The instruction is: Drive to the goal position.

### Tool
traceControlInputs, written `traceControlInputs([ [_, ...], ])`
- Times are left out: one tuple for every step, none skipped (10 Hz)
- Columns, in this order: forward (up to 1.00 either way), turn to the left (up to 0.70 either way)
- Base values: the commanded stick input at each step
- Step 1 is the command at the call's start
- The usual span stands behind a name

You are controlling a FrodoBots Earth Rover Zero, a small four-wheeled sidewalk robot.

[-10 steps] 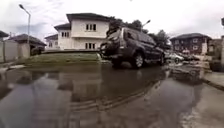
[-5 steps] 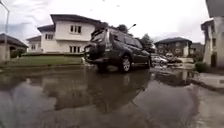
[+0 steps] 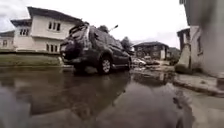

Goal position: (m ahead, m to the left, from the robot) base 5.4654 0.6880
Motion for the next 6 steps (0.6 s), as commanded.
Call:
traceControlInputs([
  [0.7, -0.35],
  [0.7, -0.35],
  [0.7, -0.35],
  [0.7, -0.35],
  [0.7, 0.0],
  [0.7, 0.0],
])
